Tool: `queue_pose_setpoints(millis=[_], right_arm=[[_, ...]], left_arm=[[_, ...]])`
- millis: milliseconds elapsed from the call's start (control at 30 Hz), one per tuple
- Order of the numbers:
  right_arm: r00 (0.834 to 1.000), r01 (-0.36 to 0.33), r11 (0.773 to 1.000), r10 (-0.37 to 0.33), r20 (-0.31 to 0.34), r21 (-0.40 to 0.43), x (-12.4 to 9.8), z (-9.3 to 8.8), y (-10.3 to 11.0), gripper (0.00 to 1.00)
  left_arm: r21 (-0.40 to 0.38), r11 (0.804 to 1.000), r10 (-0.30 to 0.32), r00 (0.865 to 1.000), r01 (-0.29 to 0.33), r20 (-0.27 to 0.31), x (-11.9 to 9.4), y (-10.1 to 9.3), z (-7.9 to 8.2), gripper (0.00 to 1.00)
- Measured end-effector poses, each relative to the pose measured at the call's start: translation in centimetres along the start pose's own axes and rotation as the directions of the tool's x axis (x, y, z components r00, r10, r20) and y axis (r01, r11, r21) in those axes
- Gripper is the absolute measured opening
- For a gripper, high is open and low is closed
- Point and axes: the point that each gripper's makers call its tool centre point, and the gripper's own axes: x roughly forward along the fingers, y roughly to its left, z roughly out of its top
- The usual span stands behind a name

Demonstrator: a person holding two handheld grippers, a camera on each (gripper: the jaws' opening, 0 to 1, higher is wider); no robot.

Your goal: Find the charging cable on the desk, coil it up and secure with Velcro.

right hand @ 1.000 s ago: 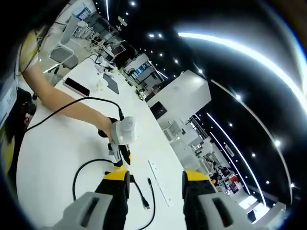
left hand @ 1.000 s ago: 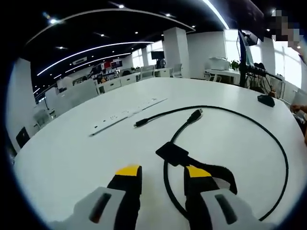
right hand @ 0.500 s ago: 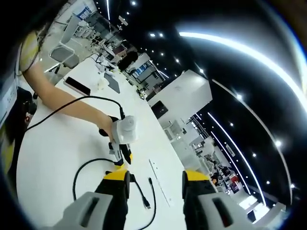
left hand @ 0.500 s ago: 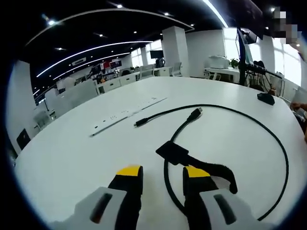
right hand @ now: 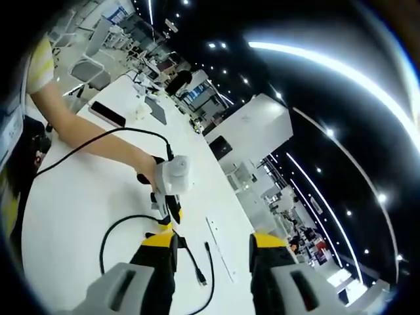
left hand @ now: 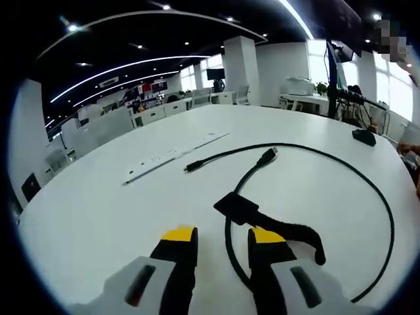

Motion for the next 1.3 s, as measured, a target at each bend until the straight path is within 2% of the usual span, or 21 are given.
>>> queue_pose_setpoints(millis=[1300], right_arm=[[0.999, 0.034, 0.999, -0.034, 0.011, 0.012, -0.61, 0.04, -0.75, 0.45]], left_arm=[[-0.016, 1.000, -0.007, 1.000, 0.007, -0.015, 0.24, -0.28, -0.38, 0.23]])
